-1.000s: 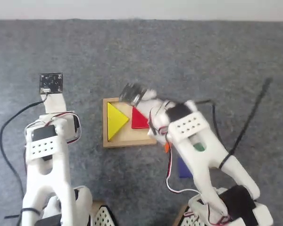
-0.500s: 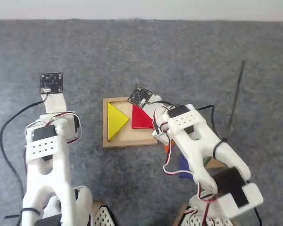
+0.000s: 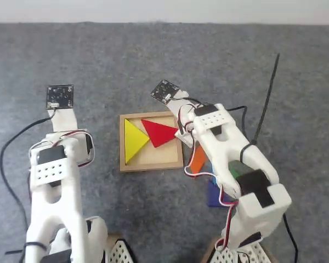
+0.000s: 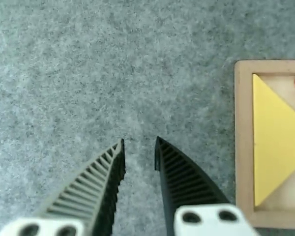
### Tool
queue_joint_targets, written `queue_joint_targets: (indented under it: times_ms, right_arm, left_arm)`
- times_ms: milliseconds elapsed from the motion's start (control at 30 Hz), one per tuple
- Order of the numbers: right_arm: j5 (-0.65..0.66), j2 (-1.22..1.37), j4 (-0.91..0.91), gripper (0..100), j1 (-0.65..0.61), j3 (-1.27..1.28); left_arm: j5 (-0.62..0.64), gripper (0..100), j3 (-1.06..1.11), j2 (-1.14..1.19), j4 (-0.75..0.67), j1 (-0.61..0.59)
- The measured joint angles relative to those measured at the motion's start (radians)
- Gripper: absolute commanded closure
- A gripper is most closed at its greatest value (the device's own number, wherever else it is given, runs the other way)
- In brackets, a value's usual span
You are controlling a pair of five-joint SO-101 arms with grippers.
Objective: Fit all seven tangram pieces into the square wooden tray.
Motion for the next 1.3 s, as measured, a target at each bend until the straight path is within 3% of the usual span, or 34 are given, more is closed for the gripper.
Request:
queue_joint_targets:
  times_ms: [267,700,867,1000,1100,1167,1300]
  right_arm:
    - [0.000,0.167,-0.155,98.3,0.003,-0.112]
    - [0.002,0.175,-0.241,98.1,-0.075,-0.140]
    - [-0.063,0.087,-0.112,84.8,-0.023,-0.167]
    - [-0.123,-0.086,0.117,83.8,0.032,-0.170]
    - [-0.198,-0.184,0.253,92.7,0.028,-0.130]
    - [-0.287,-0.232,0.238,99.8,0.018,-0.041]
    - [-0.420,-0.295,0.031,93.6,-0.032,0.201]
  left_arm:
    - [0.000,89,0.000,0.000,0.000,0.000]
    - [0.000,89,0.000,0.000,0.000,0.000]
    - [-0.005,89,0.000,0.000,0.000,0.015]
    - [-0.028,89,0.003,0.000,0.000,0.104]
    - [-0.031,88,0.003,0.000,0.000,0.186]
    - [-0.031,86,-0.021,0.014,0.020,0.245]
    - [0.020,86,-0.172,0.152,0.084,0.370]
